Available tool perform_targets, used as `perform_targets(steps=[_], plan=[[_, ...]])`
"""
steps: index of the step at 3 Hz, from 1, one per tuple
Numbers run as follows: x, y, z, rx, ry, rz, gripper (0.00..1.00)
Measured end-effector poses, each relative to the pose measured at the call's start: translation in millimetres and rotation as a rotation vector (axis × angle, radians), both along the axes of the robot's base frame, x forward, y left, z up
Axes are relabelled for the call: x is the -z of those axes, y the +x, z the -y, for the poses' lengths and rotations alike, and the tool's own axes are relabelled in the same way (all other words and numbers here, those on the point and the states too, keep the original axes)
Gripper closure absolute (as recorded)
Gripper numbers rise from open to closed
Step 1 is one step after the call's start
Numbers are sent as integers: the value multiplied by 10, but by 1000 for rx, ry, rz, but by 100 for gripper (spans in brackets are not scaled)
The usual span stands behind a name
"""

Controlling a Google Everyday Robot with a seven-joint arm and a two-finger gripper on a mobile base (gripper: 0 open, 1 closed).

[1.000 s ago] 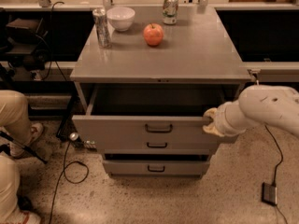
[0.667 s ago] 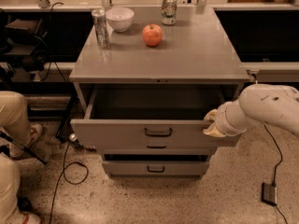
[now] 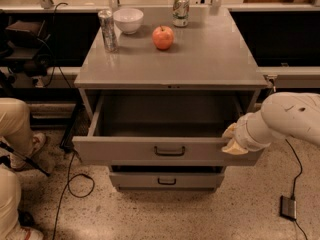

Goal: Open top drawer

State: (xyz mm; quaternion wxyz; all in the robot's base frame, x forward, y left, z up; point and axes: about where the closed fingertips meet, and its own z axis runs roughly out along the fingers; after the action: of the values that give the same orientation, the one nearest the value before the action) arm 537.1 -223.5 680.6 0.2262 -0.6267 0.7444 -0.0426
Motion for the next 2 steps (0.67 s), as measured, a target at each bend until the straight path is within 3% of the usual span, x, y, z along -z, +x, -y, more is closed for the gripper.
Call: perform_targets(steps=[1, 2], plan=[[0, -1, 1, 0, 0, 0, 100], [-67, -319, 103, 79, -8, -12, 100]])
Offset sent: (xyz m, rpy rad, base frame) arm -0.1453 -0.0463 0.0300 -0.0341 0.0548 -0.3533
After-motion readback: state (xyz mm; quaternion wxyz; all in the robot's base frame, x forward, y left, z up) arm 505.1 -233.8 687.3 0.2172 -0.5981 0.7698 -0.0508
